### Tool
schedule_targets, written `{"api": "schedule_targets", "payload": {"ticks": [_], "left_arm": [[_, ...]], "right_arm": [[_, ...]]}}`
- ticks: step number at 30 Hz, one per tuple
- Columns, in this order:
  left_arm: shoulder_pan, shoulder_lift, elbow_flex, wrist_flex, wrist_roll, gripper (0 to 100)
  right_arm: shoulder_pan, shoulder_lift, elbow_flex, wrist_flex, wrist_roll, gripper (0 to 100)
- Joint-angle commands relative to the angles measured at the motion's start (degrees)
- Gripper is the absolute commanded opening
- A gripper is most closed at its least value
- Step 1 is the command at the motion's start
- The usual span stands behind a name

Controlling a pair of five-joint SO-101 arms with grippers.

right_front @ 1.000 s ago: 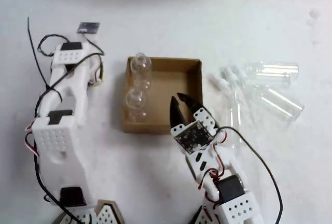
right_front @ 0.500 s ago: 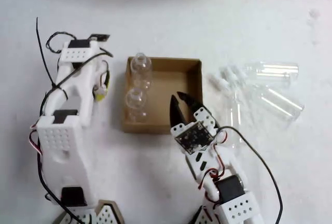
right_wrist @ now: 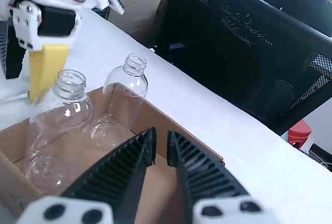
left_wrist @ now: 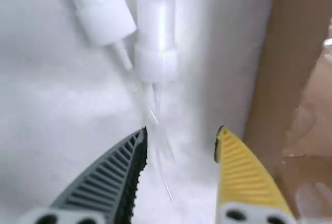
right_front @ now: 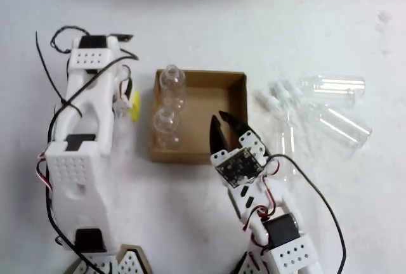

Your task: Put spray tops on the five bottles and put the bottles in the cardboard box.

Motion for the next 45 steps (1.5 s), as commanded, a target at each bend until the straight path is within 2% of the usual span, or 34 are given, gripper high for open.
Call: {"api": "schedule_targets", "payload": {"ticks": [1,9,14,19,24,29,32,35,45], "left_arm": [[0.4,-5.4,-6.3,2.5,-0.4,21],[3.1,-29.0,6.2,1.2,0.5,21],[4.3,-41.5,21.5,-7.7,2.2,21],[6.9,-55.9,43.7,-25.0,5.2,21],[5.8,-71.3,65.1,-45.4,6.3,21],[6.4,-81.3,81.7,-62.8,6.3,21],[8.3,-84.1,88.2,-70.4,6.3,21],[9.0,-86.0,90.8,-73.4,6.3,21],[4.8,-90.2,92.2,-71.2,6.4,21]], "right_arm": [[0.6,-0.1,0.5,-1.3,0.4,3.1],[0.6,-0.1,0.5,-1.3,0.4,3.1],[1.7,-0.2,0.5,-1.3,0.4,3.1],[1.7,-0.2,0.5,-1.2,0.4,3.1],[1.7,-0.2,0.5,-1.3,0.4,3.1],[1.7,-0.2,0.5,-1.3,0.4,3.1],[1.6,-0.2,0.5,-1.3,0.3,3.1],[2.0,-0.2,0.5,-2.2,0.4,3.1],[2.8,-0.2,0.4,-2.6,-0.1,2.9]]}}
